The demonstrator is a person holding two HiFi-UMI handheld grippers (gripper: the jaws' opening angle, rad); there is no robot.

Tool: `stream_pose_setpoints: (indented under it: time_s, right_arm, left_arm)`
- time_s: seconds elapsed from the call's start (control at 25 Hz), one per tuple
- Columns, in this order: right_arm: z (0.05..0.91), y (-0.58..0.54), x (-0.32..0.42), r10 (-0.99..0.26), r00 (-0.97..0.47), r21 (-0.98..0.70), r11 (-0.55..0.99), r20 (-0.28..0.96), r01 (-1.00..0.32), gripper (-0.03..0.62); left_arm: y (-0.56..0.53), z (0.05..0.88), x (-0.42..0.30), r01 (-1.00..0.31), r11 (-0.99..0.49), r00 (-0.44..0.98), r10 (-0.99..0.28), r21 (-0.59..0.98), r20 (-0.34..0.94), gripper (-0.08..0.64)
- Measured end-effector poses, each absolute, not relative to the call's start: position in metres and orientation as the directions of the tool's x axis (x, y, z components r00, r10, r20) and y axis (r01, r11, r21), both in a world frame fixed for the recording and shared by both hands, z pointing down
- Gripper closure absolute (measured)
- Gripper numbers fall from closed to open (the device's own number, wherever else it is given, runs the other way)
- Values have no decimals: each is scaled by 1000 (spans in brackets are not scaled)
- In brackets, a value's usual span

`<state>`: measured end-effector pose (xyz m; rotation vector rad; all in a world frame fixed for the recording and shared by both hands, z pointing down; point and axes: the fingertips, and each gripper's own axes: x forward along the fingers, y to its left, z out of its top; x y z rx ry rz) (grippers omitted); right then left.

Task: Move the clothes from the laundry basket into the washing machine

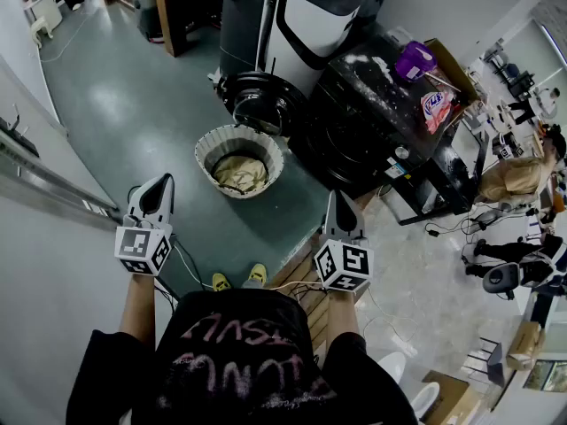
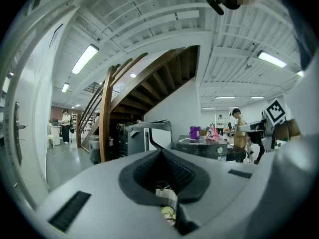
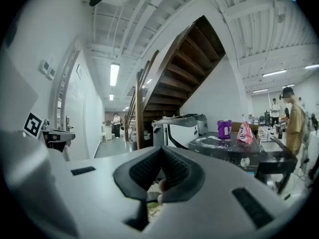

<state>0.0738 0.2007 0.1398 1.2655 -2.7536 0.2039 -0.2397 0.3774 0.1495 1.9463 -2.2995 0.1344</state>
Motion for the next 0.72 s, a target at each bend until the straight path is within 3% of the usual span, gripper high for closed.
stream_pose_setpoints:
  time_s: [0.72]
  right_arm:
    - [144,188,72,-747,-652,-127,639,132,-758,588]
  left_arm:
    - [358,146,-228,-989,145,-142,-979,11,144,549]
